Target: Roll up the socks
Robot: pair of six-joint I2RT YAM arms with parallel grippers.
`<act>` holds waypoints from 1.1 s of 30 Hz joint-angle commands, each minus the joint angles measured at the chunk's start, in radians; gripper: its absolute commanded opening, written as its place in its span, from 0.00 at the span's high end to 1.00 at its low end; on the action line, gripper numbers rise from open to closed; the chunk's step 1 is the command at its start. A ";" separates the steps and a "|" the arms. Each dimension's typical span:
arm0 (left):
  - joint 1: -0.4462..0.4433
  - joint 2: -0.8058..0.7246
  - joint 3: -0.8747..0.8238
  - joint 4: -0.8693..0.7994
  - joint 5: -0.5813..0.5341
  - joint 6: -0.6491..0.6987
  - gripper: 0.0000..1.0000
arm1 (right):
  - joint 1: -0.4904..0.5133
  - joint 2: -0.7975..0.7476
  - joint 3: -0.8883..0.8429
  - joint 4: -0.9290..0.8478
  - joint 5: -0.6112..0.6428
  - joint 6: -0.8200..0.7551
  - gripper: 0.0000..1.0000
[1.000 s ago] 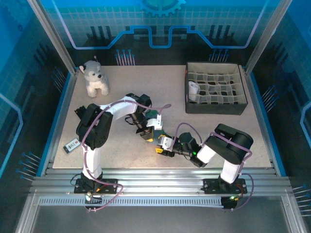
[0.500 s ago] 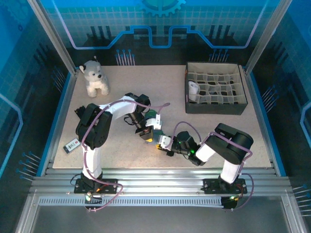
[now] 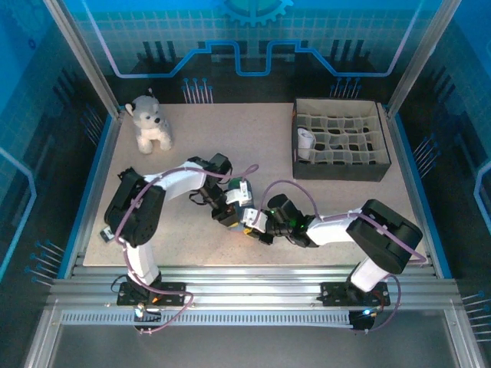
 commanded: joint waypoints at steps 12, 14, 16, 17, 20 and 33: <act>0.056 -0.297 -0.207 0.286 -0.078 -0.219 0.62 | -0.067 0.089 0.219 -0.482 -0.217 0.070 1.00; 0.061 -0.349 -0.228 0.315 -0.095 -0.266 0.62 | -0.073 0.109 0.247 -0.523 -0.220 0.086 1.00; 0.062 -0.410 -0.244 0.339 -0.111 -0.322 0.63 | -0.077 0.130 0.268 -0.550 -0.217 0.110 1.00; 0.062 -0.434 -0.247 0.347 -0.120 -0.349 0.64 | -0.079 0.140 0.279 -0.566 -0.216 0.119 1.00; 0.062 -0.504 -0.244 0.344 -0.158 -0.460 0.68 | -0.089 0.168 0.306 -0.604 -0.219 0.148 1.00; 0.062 -0.733 -0.373 0.360 -0.198 -0.979 0.72 | -0.134 0.257 0.435 -0.773 -0.271 0.184 1.00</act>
